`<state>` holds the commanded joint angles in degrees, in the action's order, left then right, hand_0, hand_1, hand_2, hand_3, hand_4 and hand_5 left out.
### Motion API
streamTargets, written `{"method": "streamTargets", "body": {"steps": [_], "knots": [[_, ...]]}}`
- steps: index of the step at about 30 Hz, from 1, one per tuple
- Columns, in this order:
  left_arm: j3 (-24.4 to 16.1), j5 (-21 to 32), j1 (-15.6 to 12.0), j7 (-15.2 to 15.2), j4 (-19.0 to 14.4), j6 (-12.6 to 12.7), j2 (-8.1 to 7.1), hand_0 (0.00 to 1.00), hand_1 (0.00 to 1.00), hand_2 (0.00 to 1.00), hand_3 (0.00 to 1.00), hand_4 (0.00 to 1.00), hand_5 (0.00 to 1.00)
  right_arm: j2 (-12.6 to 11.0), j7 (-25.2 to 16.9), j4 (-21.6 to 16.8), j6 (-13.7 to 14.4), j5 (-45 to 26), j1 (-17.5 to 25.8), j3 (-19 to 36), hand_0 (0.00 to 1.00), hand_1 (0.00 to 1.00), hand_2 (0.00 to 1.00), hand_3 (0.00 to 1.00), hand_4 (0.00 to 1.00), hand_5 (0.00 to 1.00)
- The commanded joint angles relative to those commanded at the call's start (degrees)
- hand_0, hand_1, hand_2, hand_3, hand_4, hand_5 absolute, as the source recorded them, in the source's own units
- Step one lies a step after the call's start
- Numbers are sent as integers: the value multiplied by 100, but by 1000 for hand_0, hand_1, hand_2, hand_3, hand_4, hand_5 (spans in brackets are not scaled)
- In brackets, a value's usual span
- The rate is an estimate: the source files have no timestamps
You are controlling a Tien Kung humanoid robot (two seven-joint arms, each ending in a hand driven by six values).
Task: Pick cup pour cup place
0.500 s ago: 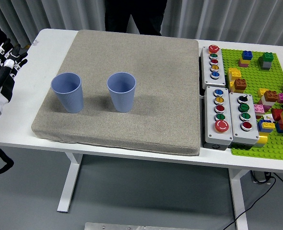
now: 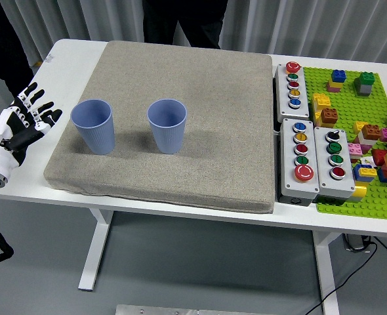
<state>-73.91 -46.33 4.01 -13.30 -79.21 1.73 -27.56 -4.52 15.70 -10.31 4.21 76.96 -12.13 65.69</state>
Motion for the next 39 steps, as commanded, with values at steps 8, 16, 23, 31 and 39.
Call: {"method": "streamTargets", "body": {"steps": [8,16,23,31,39], "knots": [[155,-383,22,94,118,-26,122,906,894,998,998,835,161,21,0,0,11,-56,2,-44,674,637,576,575,2,189],[142,-397,-91,108,46,-74,107,919,899,998,998,824,148,25,6,0,2,-24,-5,-17,674,636,573,575,2,198],[267,-415,1,110,182,-41,145,918,898,998,998,834,162,31,5,0,4,-46,-10,-36,674,636,573,575,2,202],[325,-425,-43,142,266,-105,197,917,897,998,998,848,199,47,11,0,8,-74,12,-54,674,636,573,576,2,203],[295,-495,-133,162,294,-173,203,922,896,998,998,967,416,56,16,0,-9,-35,43,-41,674,636,573,576,2,212]]}}
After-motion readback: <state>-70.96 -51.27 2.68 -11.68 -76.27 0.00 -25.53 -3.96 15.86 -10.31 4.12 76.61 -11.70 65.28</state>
